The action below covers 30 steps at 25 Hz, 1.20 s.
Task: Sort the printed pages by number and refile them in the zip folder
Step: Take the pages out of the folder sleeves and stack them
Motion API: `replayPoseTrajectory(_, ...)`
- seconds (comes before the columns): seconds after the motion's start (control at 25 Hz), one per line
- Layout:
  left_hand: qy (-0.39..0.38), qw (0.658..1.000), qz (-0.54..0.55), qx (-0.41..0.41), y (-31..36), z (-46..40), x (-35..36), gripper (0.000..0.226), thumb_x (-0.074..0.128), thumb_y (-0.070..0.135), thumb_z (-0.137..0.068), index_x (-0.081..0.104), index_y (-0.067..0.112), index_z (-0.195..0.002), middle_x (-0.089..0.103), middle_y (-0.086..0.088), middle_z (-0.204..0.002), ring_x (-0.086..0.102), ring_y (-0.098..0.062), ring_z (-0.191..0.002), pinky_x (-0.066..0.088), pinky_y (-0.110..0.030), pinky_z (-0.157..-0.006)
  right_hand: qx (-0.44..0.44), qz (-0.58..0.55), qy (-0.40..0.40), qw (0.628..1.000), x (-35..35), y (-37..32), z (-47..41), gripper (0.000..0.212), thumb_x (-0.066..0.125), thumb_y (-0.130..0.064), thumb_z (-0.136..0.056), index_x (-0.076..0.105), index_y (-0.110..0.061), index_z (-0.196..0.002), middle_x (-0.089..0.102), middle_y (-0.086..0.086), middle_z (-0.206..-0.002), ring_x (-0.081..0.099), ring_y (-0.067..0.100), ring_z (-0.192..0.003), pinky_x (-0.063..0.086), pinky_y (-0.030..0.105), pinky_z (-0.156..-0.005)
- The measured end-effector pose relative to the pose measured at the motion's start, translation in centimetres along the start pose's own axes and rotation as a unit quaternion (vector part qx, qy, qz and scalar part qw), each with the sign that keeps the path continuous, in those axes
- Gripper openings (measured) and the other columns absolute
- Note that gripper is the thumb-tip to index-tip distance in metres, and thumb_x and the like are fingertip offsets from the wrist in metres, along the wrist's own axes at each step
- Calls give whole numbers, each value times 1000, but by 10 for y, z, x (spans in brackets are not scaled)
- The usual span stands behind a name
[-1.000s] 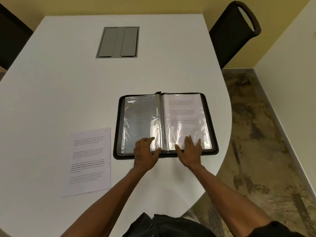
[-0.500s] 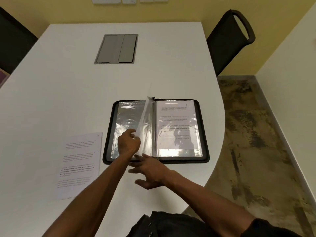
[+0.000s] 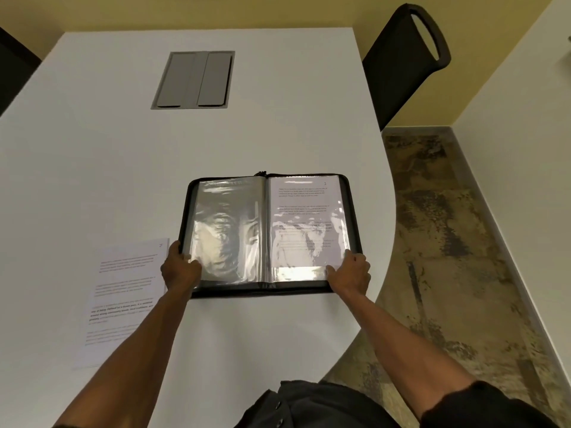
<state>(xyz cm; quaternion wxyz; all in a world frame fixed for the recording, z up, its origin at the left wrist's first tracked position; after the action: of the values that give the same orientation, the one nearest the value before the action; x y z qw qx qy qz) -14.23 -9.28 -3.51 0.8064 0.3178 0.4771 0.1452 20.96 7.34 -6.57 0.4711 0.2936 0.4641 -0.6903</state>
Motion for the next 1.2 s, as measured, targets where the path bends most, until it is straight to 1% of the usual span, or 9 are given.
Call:
replayPoseTrajectory(0.16, -23, 992, -111, 47, 5, 5, 11, 76, 68, 18, -87, 30, 13, -153, 46, -22, -143, 47, -41, -129, 44, -49, -104, 40, -18, 16, 999, -5, 3, -9, 60, 74, -30, -87, 47, -11, -138, 52, 14, -130, 55, 31, -117, 49, 41, -97)
replayPoseTrajectory(0.32, -28, 971, -176, 156, 16, 33, 35, 75, 65, 25, -88, 30, 17, -154, 36, -18, -152, 33, -36, -139, 36, -49, -110, 44, -102, 69, 991, -15, 7, -15, 22, 73, -12, -86, 66, -10, -106, 70, 11, -103, 64, 25, -86, 51, 30, -70)
replayPoseTrajectory(0.4, -60, 962, -150, 222, 23, 51, 56, 74, 69, 22, -86, 36, 16, -152, 44, -17, -146, 37, -34, -137, 35, -45, -110, 50, -130, 93, 986, -18, 8, -12, 10, 73, -17, -88, 66, -12, -93, 72, 9, -91, 60, 21, -75, 46, 27, -64)
replayPoseTrajectory(0.48, -87, 944, -131, 292, 35, 71, 76, 67, 73, 21, -83, 49, 13, -144, 52, -15, -137, 43, -32, -131, 39, -43, -107, 35, -136, 122, 983, -20, 8, -8, 14, 71, -25, -91, 65, -13, -85, 71, 7, -84, 59, 19, -70, 43, 26, -62)
replayPoseTrajectory(0.68, -180, 850, -199, 453, 68, 114, 125, 49, 77, 41, -77, 68, 20, -121, 67, 0, -113, 56, -22, -109, 46, -39, -93, 4, -167, 160, 973, -27, 7, 5, 25, 67, -35, -94, 69, -11, -85, 69, 3, -81, 59, 16, -69, 42, 22, -60)
replayPoseTrajectory(0.76, -187, 823, -246, 477, 76, 125, 142, 44, 73, 46, -79, 70, 25, -118, 70, 3, -110, 59, -20, -104, 45, -37, -89, -3, -188, 151, 971, -32, 6, 8, 27, 66, -36, -95, 68, -12, -82, 67, 0, -77, 60, 16, -68, 38, 18, -55)
replayPoseTrajectory(0.92, -179, 823, -270, 467, 84, 133, 159, 24, 66, 23, -87, 75, 23, -110, 75, 0, -99, 65, -22, -93, 40, -35, -88, -10, -205, 156, 966, -39, 6, 11, 30, 66, -38, -94, 65, -12, -78, 66, 0, -72, 57, 14, -64, 36, 20, -55)
replayPoseTrajectory(1.04, -153, 811, -298, 480, 85, 128, 162, 22, 68, 14, -82, 79, 24, -97, 75, 0, -84, 66, -23, -78, 43, -32, -74, -22, -225, 149, 963, -42, 4, 12, 37, 66, -41, -93, 55, -18, -66, 59, -3, -63, 52, 9, -57, 36, 22, -57)
replayPoseTrajectory(1.2, -142, 845, -245, 454, 87, 124, 155, 12, 72, 17, -80, 80, 23, -85, 74, 1, -77, 64, -24, -75, 45, -31, -68, -30, -290, 128, 948, -41, 2, 24, 38, 62, -56, -91, 61, -20, -80, 64, -8, -73, 59, 8, -67, 47, 22, -62)
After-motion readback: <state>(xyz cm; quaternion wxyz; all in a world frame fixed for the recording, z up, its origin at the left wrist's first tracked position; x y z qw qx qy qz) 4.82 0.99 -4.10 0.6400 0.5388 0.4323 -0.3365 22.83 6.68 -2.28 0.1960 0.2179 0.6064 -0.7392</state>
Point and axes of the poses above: each hand's wrist, its own z-axis away from the middle knuckle, its own x-axis out of the palm, y = z × x, the point moved 3 cm from there along -z, towards the middle knuckle
